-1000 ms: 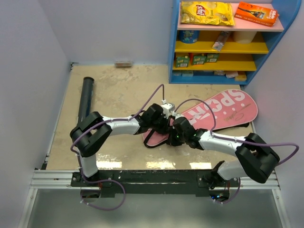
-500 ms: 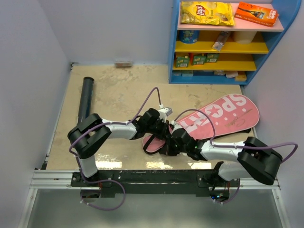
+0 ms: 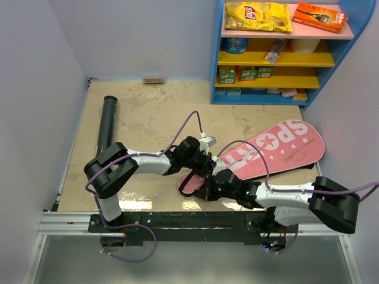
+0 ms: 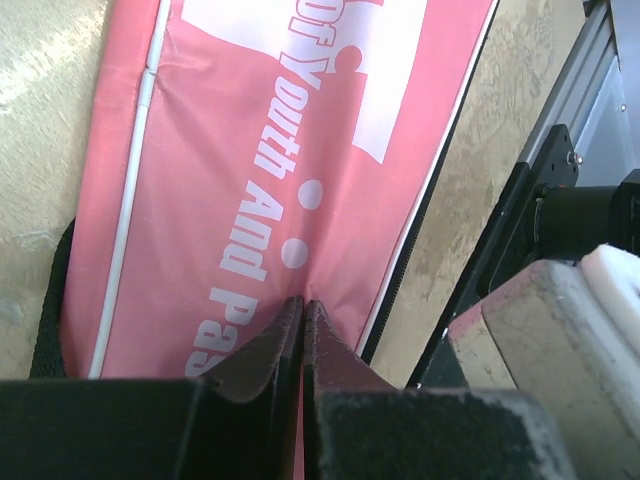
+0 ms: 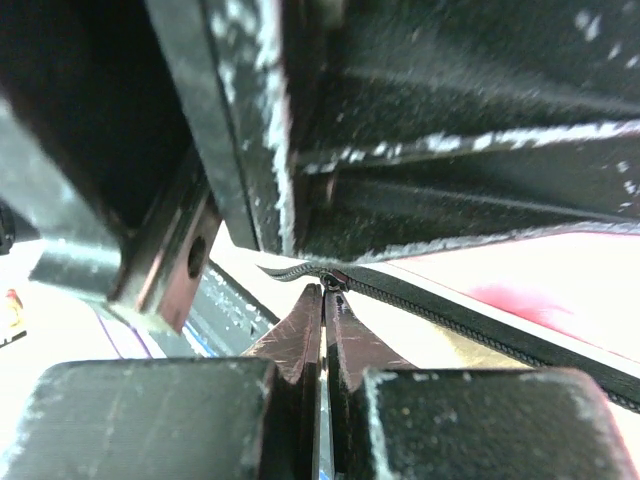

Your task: Pack up the badminton gear

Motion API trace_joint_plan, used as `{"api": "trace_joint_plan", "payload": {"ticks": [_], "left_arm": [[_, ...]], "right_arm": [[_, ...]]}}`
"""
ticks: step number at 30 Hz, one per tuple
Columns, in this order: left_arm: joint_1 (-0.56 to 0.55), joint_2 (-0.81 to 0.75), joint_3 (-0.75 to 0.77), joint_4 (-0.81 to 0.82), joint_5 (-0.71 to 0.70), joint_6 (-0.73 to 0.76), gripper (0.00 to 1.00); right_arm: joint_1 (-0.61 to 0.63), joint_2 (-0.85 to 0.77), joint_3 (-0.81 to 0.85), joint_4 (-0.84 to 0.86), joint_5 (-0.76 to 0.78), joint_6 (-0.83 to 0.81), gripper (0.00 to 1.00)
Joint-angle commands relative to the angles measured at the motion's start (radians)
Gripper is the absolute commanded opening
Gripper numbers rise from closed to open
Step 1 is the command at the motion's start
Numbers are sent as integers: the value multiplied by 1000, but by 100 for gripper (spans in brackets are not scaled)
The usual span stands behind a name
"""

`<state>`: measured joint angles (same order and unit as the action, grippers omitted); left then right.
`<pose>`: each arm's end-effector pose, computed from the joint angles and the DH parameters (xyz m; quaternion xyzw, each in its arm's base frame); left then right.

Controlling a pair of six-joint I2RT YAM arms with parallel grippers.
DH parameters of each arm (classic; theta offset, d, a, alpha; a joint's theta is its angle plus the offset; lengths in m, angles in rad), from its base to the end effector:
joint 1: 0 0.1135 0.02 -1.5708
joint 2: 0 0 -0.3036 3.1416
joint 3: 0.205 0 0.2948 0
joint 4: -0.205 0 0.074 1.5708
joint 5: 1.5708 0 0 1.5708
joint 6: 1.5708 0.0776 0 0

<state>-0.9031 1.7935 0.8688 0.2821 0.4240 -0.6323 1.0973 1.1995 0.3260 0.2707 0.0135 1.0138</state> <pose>0.2378 -0.3532 0.1285 0.2113 0.8535 -0.4393 0.1842 0.1223 0.2363 0.1277 -0.0338 0.8845 0.4020 0.2345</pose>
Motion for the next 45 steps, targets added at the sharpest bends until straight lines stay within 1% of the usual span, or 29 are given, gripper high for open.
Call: {"api": "trace_joint_plan", "payload": {"ticks": [1, 6, 11, 17, 18, 20, 21, 22, 23, 25, 30, 36, 40, 42, 43, 44, 45], "left_arm": [[-46, -16, 38, 0, 70, -18, 2], [-45, -13, 44, 15, 56, -27, 3], [-45, 29, 85, 23, 70, -30, 2], [-40, 46, 127, 3, 90, -21, 2], [-42, 44, 130, 3, 94, -20, 2], [-40, 35, 127, -3, 93, -15, 2], [-42, 24, 128, -35, 91, -1, 1], [-39, 20, 145, -75, 61, 15, 2], [-37, 17, 144, -86, 61, 34, 2], [-34, 4, 154, -116, 84, 52, 1], [-36, -22, 171, -191, 70, 77, 1], [-34, -59, 168, -244, 22, 85, 1], [-34, -66, 164, -230, 13, 71, 1], [-34, -66, 164, -230, 13, 71, 1], [-34, -65, 164, -231, 13, 72, 1], [-33, -65, 162, -231, 12, 74, 1], [-34, -66, 162, -235, 10, 74, 1]], "right_arm": [[30, -63, -8, 258, 46, 52, 0], [65, -60, -39, 294, 59, 71, 0], [157, -6, -33, 354, 114, 72, 0], [269, 47, -33, 442, 241, 66, 0], [297, 79, -28, 461, 282, 63, 0], [317, 119, 2, 496, 316, 51, 0], [338, 159, 11, 502, 334, 40, 0], [348, 172, 16, 525, 379, 36, 0], [355, 189, 27, 535, 408, 31, 0], [374, 231, 39, 564, 446, 2, 0], [391, 314, 85, 621, 514, -69, 0], [398, 411, 91, 769, 600, -135, 0], [411, 459, 55, 962, 641, -175, 0], [409, 474, 51, 981, 631, -181, 4], [411, 468, 56, 954, 625, -178, 7], [412, 460, 54, 937, 620, -176, 14], [418, 442, 53, 923, 618, -172, 17]]}}
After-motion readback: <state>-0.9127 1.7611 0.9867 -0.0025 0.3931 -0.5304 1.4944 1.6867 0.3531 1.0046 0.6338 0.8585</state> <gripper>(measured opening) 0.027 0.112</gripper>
